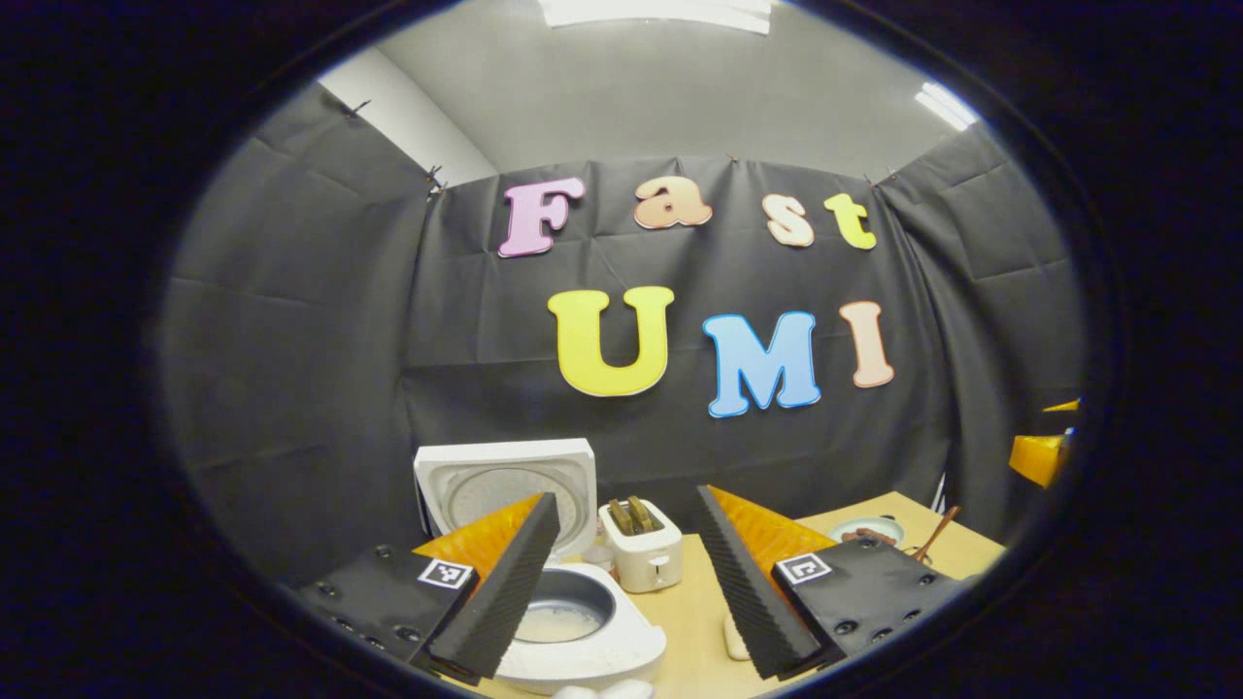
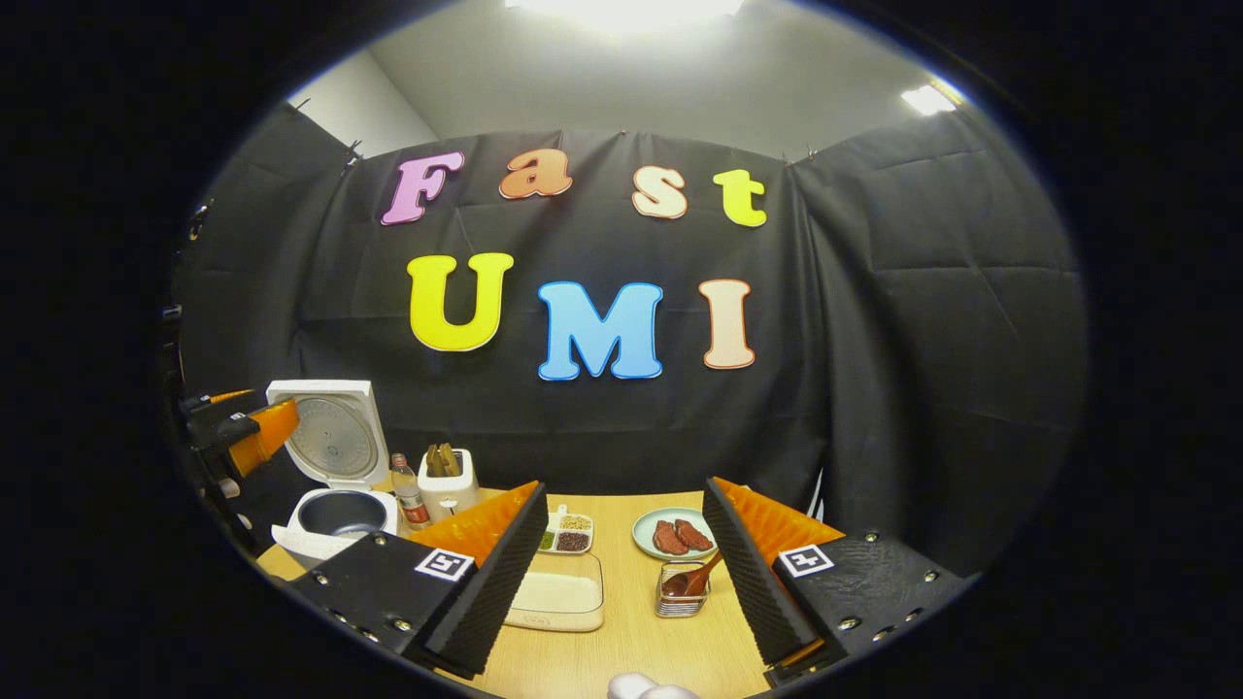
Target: Close the left gripper, press the button to open the rice cooker; take a wooden spoon from the chopstick holder with the right hand, scoop a spoonful of rice and pour it into the rice cooker, then put the wooden spoon back into the chopstick holder.
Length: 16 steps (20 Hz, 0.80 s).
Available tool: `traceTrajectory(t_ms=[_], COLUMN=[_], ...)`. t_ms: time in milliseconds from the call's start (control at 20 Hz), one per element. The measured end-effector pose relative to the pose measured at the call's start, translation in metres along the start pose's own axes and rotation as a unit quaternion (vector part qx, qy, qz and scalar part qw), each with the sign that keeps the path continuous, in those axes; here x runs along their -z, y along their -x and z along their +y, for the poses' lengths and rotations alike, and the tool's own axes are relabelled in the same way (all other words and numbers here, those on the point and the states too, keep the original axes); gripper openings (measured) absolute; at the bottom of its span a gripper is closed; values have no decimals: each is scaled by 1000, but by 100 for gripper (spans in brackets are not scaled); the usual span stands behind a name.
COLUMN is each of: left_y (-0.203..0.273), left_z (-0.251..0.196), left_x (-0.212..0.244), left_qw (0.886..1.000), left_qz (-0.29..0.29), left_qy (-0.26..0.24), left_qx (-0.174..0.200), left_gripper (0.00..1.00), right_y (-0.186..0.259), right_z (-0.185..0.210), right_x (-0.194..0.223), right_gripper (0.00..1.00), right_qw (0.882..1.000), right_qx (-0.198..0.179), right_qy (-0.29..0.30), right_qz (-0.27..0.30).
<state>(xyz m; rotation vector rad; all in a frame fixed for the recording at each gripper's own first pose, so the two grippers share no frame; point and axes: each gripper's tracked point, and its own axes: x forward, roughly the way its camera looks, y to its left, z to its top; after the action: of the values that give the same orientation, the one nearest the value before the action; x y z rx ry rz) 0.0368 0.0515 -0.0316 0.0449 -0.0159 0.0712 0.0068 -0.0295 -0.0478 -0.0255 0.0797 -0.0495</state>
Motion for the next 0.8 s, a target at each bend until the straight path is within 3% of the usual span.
traceTrajectory(t_ms=[100,400,800], left_y=[7,18,24], left_z=[2,-10,-46], left_x=[-1,-2,4], left_qw=[1000,1000,1000], left_qz=[0,-3,-6], left_qy=[2,13,6], left_qx=[-2,3,12], left_gripper=[95,99,99], right_y=[1,2,-27], right_z=[-2,-21,-68], right_x=[6,34,153], right_gripper=[98,98,99], right_qw=[1000,999,991], right_qx=[3,14,33], right_qy=[-3,-23,-83], right_qz=[3,18,103])
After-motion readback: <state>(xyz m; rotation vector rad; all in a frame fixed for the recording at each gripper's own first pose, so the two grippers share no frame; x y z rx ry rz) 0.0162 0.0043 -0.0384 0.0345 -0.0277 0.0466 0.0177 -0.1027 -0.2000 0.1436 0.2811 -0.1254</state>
